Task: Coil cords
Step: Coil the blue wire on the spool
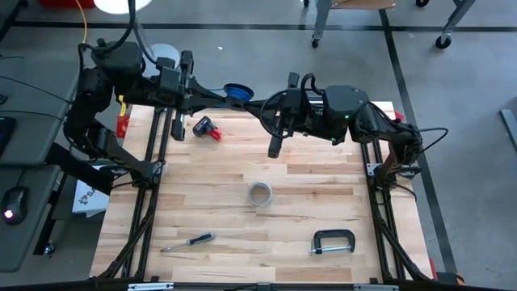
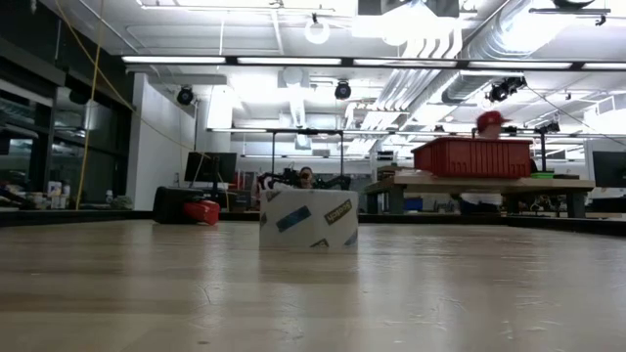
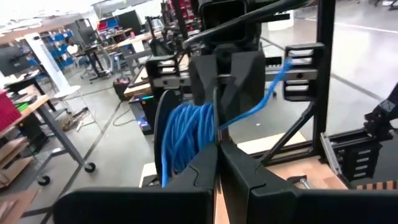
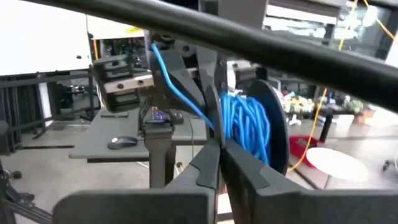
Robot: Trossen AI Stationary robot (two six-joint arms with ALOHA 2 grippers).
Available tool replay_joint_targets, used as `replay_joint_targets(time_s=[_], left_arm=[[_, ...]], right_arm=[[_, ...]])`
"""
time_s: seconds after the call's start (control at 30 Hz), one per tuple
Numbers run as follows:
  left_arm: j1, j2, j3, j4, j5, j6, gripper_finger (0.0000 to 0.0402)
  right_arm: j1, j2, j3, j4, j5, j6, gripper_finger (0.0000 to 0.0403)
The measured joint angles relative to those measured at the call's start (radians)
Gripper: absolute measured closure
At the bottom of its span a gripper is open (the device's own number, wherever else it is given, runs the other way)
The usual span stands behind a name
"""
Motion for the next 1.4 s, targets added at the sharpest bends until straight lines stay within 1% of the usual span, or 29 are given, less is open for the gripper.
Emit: replay_joint_targets(time_s=[0.13, 0.23, 0.27, 0.33, 0.37, 0.47, 0.53, 0.6, 0.67, 0.7, 0.77, 0.83, 0.87, 0.93, 1.0, 1.03, 1.1, 1.13, 1.2, 1.27, 1.33, 1.4], left_arm=[[0.001, -0.004, 0.0, -0.039, -0.017, -0.003, 0.0396], [0.0, -0.022, -0.003, -0.119, -0.083, -0.002, 0.0393], [0.0, -0.035, -0.004, -0.161, -0.096, -0.003, 0.039], [0.001, -0.066, 0.001, -0.169, -0.112, -0.011, 0.0382], [0.001, -0.079, 0.002, -0.191, -0.112, -0.026, 0.0377], [0.002, -0.11, 0.002, -0.294, -0.119, -0.114, 0.0362], [0.006, -0.127, -0.009, -0.383, -0.138, -0.178, 0.0352], [0.007, -0.152, -0.055, -0.432, -0.142, -0.25, 0.0343], [0.007, -0.206, -0.154, -0.448, -0.145, -0.322, 0.0336], [0.007, -0.242, -0.228, -0.432, -0.145, -0.354, 0.0333], [-0.003, -0.334, -0.431, -0.332, -0.145, -0.421, 0.0329], [-0.021, -0.451, -0.705, -0.127, -0.145, -0.507, 0.0325], [-0.031, -0.516, -0.856, -0.011, -0.144, -0.558, 0.0324], [-0.052, -0.637, -1.161, 0.221, -0.13, -0.682, 0.0321], [-0.073, -0.75, -1.451, 0.456, -0.097, -0.826, 0.032], [-0.081, -0.789, -1.569, 0.577, -0.077, -0.897, 0.032], [-0.088, -0.836, -1.769, 0.804, -0.055, -1.019, 0.032], [-0.09, -0.843, -1.845, 0.885, -0.057, -1.066, 0.0321], [-0.085, -0.844, -1.943, 0.976, -0.08, -1.096, 0.0321], [-0.069, -0.834, -1.986, 1.002, -0.111, -1.08, 0.0321], [-0.043, -0.807, -2.017, 0.999, -0.12, -1.044, 0.0321], [-0.016, -0.772, -2.035, 1.002, -0.118, -0.985, 0.0321]], right_arm=[[0.011, -0.008, -0.002, -0.019, 0.088, 0.007, 0.0399], [0.018, -0.029, -0.005, -0.065, 0.111, 0.003, 0.0401], [0.018, -0.042, -0.005, -0.084, 0.139, 0.008, 0.0401], [0.018, -0.072, 0.0, -0.113, 0.168, 0.014, 0.0402], [0.017, -0.084, 0.003, -0.143, 0.198, 0.021, 0.0402], [0.016, -0.11, 0.002, -0.255, 0.24, 0.072, 0.0402], [0.016, -0.119, -0.003, -0.354, 0.249, 0.121, 0.0402], [0.011, -0.134, -0.004, -0.47, 0.252, 0.191, 0.0402], [0.0, -0.155, 0.0, -0.637, 0.257, 0.302, 0.0402], [-0.006, -0.157, 0.002, -0.731, 0.257, 0.364, 0.0402], [-0.01, -0.155, -0.022, -0.91, 0.257, 0.474, 0.0402], [-0.001, -0.154, -0.084, -1.027, 0.249, 0.582, 0.0402], [0.009, -0.156, -0.132, -1.059, 0.237, 0.627, 0.0402], [0.033, -0.192, -0.259, -1.046, 0.203, 0.699, 0.0403], [0.058, -0.269, -0.435, -0.953, 0.17, 0.772, 0.0403], [0.07, -0.311, -0.539, -0.875, 0.154, 0.813, 0.0403], [0.083, -0.396, -0.78, -0.66, 0.101, 0.905, 0.0403], [0.084, -0.435, -0.906, -0.525, 0.067, 0.951, 0.0403], [0.067, -0.516, -1.154, -0.233, 0.014, 1.015, 0.0403], [0.015, -0.584, -1.373, 0.118, -0.053, 1.082, 0.0403], [-0.049, -0.59, -1.575, 0.475, -0.13, 1.162, 0.0403], [-0.108, -0.541, -1.74, 0.787, -0.181, 1.219, 0.0403]])
